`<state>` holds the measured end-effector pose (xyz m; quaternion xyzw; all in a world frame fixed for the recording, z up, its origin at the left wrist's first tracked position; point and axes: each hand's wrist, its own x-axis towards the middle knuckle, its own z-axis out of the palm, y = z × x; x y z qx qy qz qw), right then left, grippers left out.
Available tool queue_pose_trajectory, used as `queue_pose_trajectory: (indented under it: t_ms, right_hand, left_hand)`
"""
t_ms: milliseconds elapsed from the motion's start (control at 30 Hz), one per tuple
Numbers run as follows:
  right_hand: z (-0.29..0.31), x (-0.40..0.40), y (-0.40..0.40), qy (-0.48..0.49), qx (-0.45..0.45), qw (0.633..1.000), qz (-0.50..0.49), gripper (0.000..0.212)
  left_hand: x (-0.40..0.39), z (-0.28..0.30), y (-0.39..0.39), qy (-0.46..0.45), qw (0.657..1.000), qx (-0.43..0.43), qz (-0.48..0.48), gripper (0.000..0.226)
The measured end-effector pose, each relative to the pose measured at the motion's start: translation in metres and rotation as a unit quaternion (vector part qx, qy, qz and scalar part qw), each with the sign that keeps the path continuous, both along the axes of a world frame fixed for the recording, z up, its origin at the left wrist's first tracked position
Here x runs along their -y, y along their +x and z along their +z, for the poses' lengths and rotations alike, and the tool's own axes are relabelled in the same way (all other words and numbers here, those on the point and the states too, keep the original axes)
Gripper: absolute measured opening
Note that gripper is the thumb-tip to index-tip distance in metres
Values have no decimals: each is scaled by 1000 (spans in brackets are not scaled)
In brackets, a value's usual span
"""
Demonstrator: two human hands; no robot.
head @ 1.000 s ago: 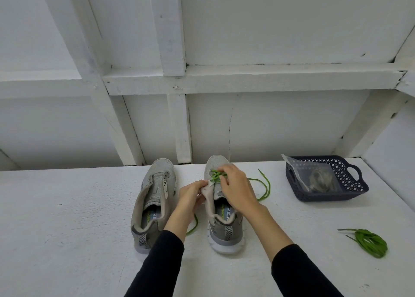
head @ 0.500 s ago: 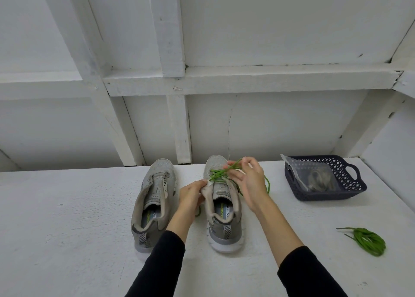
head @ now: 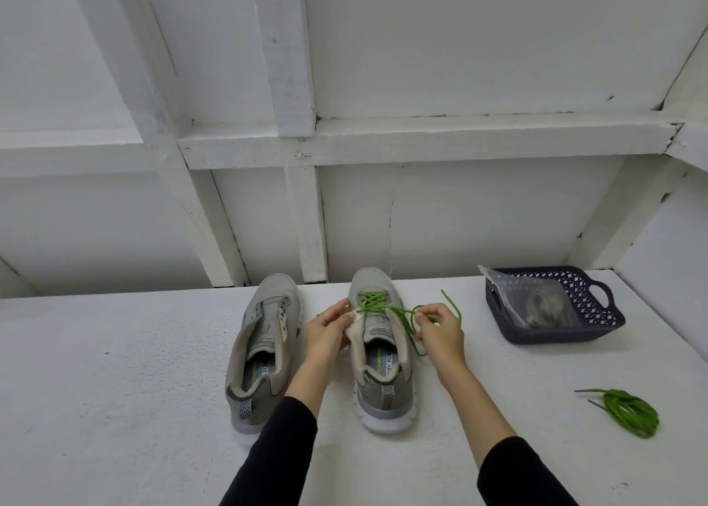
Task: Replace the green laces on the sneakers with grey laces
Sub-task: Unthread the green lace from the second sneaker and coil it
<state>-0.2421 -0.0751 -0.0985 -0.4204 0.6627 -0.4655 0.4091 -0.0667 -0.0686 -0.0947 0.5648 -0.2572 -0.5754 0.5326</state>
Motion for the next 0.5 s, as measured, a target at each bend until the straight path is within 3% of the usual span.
queue_pose_trajectory:
  t_ms: [67, 167, 300, 400, 433, 500]
  right_hand:
    - [10, 2, 3, -20, 14, 999, -26, 9]
    - [29, 2, 13, -72, -152, 986, -13, 12]
    - [37, 6, 33, -130, -305, 936, 116, 20]
    - [31, 10, 40, -84, -384, 893, 218, 27]
    - [28, 11, 42, -72, -398, 885, 232, 25]
    - [22, 12, 42, -78, -363, 901, 225, 15]
  left_hand:
    - [0, -1, 2, 0, 1000, 0, 2, 42]
    - [1, -1, 1, -6, 1000, 3, 1, 47]
    - [0, 0, -1, -11, 1000, 9, 2, 49]
    - [-1, -2, 0, -8, 1000, 11, 5, 48]
    - [-1, -1, 1, -7, 1000, 11, 6, 48]
    - [-1, -2, 1, -5, 1000, 10, 7, 47]
